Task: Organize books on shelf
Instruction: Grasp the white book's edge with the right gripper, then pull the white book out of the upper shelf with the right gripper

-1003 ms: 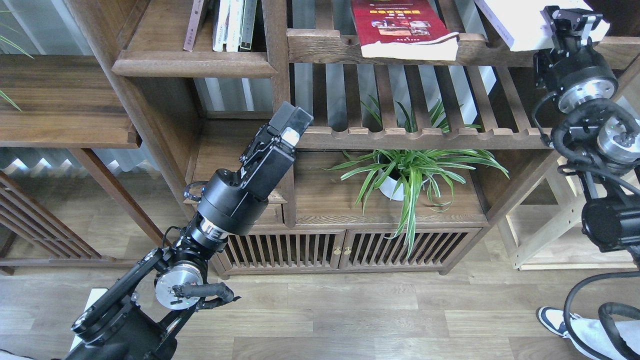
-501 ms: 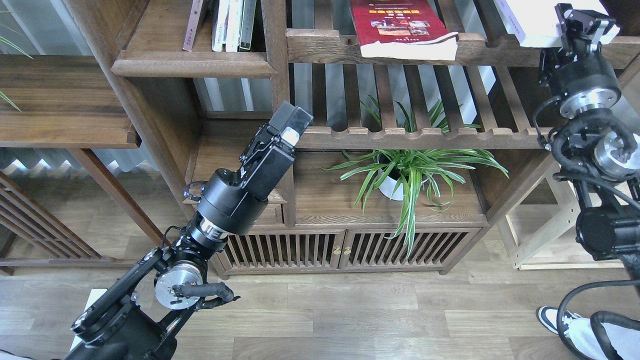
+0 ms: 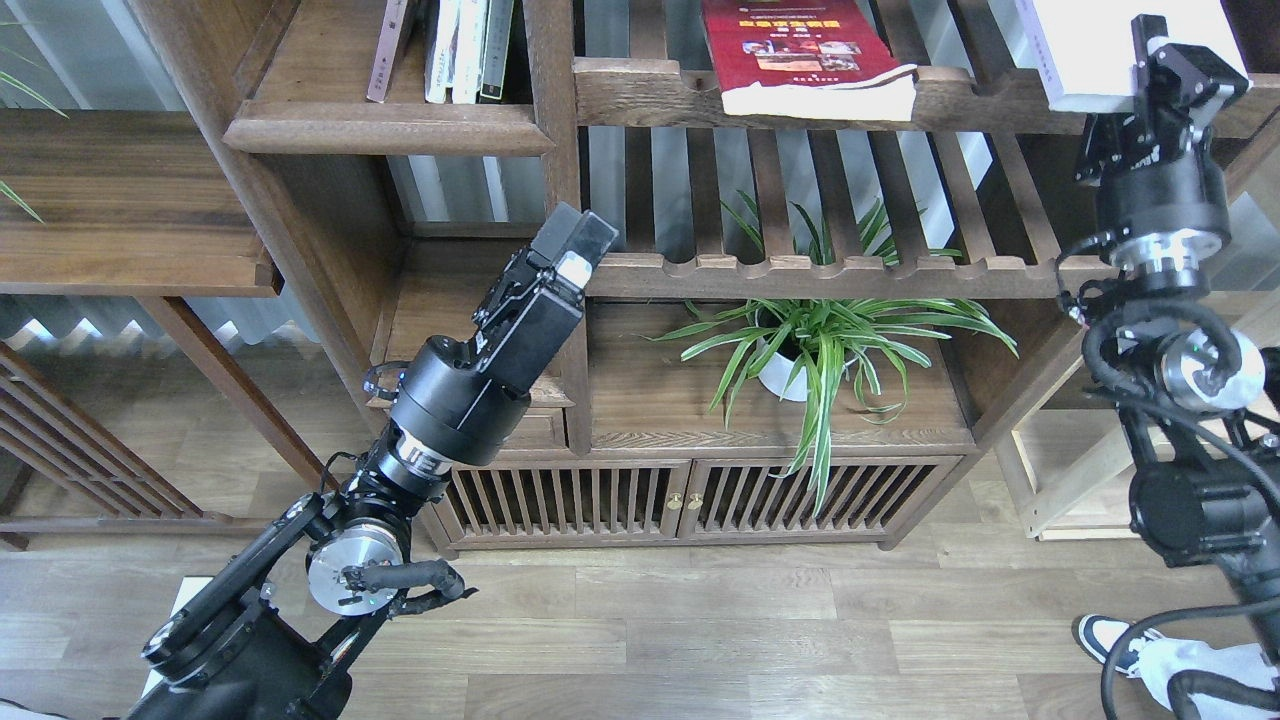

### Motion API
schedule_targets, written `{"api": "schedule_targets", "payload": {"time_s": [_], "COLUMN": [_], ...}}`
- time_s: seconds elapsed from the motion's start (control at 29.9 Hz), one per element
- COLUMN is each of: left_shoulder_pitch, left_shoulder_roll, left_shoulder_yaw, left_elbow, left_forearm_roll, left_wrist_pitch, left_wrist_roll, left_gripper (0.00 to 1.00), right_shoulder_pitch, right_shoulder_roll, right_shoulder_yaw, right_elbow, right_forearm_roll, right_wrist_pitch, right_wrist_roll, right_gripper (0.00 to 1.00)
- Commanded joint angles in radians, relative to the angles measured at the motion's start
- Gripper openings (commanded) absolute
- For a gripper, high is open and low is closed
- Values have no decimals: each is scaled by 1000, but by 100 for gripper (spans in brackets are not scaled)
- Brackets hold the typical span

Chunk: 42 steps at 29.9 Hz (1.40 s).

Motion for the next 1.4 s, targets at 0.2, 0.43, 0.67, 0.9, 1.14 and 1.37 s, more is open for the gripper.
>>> {"api": "schedule_targets", "payload": {"time_s": [0.2, 0.43, 0.67, 0.9, 1.14, 1.37], "left_shoulder_pitch": [0, -2, -18, -57, -60, -63], "left_shoulder_roll": [0, 0, 0, 0, 0, 0], "left_shoulder_yaw": [-1, -2, -4, -8, 1, 5], "left_elbow": [2, 10, 27, 45, 57, 65], "left_forearm_roll": [-1, -1, -1, -25, -36, -36], "left_wrist_pitch": [0, 0, 0, 0, 0, 0], "left_wrist_roll": [0, 0, 0, 0, 2, 2], "left_gripper": [99, 99, 99, 99, 99, 99], "right_shoulder_pitch": [-43, -85, -114, -141, -170, -220], "right_shoulder_roll": [-9, -9, -6, -7, -12, -12], "right_shoulder_yaw": [0, -5, -9, -17, -17, -17], "right_elbow": [10, 10, 10, 18, 27, 32], "right_forearm_roll": [0, -2, -2, -3, -5, -8], "right_wrist_pitch": [113, 212, 254, 254, 254, 254], "right_wrist_roll": [-2, -6, -6, -6, -8, -8], "right_gripper": [3, 3, 3, 3, 3, 3]}}
